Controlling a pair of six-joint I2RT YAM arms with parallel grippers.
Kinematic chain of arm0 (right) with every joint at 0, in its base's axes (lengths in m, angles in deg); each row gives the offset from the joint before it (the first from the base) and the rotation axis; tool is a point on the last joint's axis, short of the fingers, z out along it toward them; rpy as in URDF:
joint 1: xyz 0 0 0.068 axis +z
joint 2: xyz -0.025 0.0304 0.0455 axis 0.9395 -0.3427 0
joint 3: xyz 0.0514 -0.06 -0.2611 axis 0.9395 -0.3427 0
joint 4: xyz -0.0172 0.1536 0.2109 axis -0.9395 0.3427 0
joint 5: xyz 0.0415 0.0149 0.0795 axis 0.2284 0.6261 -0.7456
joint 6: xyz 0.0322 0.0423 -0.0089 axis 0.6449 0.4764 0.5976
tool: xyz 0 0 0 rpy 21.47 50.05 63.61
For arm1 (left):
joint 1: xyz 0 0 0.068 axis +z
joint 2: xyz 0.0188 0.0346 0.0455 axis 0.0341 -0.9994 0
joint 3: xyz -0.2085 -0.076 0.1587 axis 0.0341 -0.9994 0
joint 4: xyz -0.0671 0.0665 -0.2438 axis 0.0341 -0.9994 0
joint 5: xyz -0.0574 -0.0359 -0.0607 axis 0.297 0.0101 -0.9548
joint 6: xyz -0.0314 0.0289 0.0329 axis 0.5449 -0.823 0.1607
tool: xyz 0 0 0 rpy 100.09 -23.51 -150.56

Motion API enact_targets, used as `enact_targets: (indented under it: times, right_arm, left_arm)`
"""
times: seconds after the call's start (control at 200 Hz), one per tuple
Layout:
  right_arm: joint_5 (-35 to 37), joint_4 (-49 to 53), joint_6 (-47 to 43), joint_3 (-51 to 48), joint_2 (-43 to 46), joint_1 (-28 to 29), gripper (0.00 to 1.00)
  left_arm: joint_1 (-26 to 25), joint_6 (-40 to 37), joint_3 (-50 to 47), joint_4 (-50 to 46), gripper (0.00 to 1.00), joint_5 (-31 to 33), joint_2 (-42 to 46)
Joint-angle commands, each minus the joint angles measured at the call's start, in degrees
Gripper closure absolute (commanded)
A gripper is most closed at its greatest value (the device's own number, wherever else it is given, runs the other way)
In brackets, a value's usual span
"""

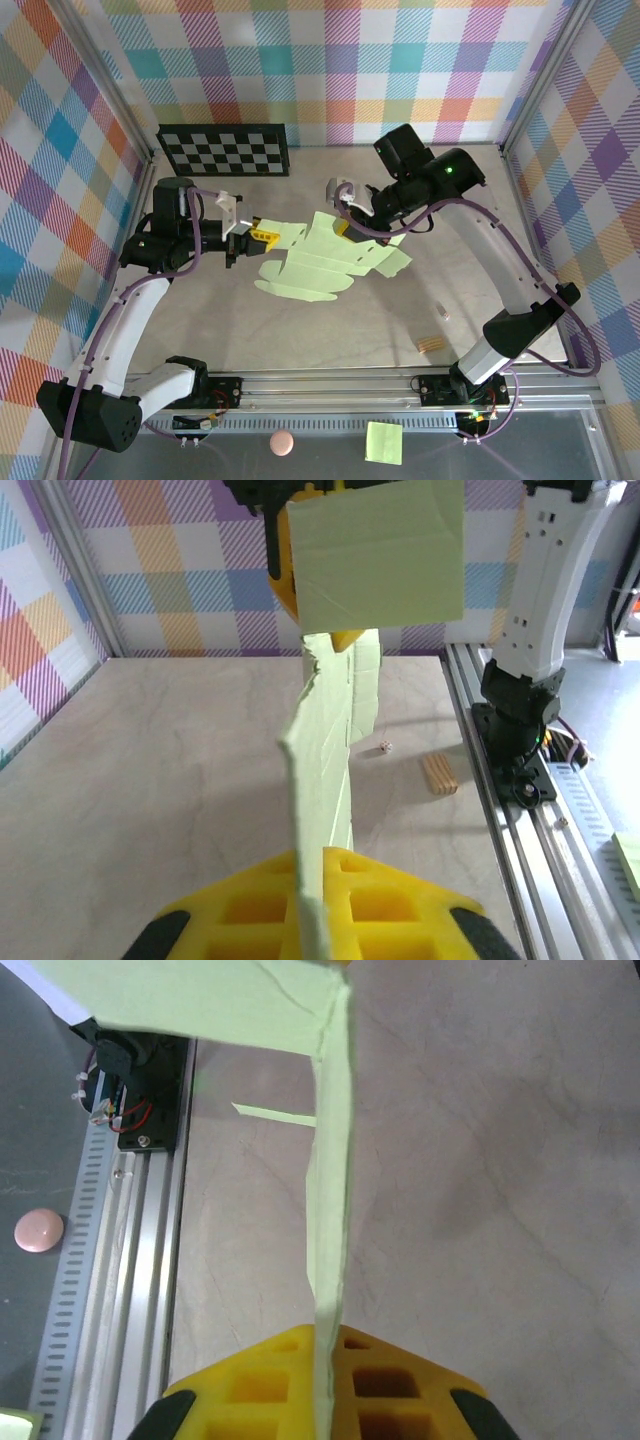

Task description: Fold the paper box

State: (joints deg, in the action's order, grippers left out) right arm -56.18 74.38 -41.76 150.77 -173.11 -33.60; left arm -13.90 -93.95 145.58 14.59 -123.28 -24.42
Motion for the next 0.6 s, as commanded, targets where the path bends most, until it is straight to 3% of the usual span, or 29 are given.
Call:
enact_targets:
  times: [0.0,0.105,0.245,0.375,0.445,0.595]
  right_arm:
    - [-0.3,-1.34,2.45,-1.08,0.33,0.33,1.0]
    - [-2.44,-4.49,7.05,-2.74,0.36,-0.25,1.0]
    - [-8.85,-12.57,18.58,-5.82,0.3,-2.19,1.0]
    - [-13.94,-27.01,34.05,-13.64,1.65,-5.45,1.0]
    - [-16.3,-35.6,44.87,-18.0,1.65,-7.06,1.0]
    - [-19.41,-54.42,66.41,-27.52,1.01,-9.66,1.0]
  left_arm:
    - [-0.45,4.94,-0.58,6.16,0.63,1.36,1.67]
    - [-0.39,16.37,-2.79,17.31,0.39,8.16,2.49]
    - [0.18,28.72,-3.69,23.73,0.29,16.86,1.88]
    - [1.51,40.95,-2.02,25.68,0.21,21.48,-1.27]
    - [2.67,45.76,-0.37,24.93,0.2,19.65,-4.05]
    - [3.51,57.58,-1.49,32.85,0.26,18.28,-8.89]
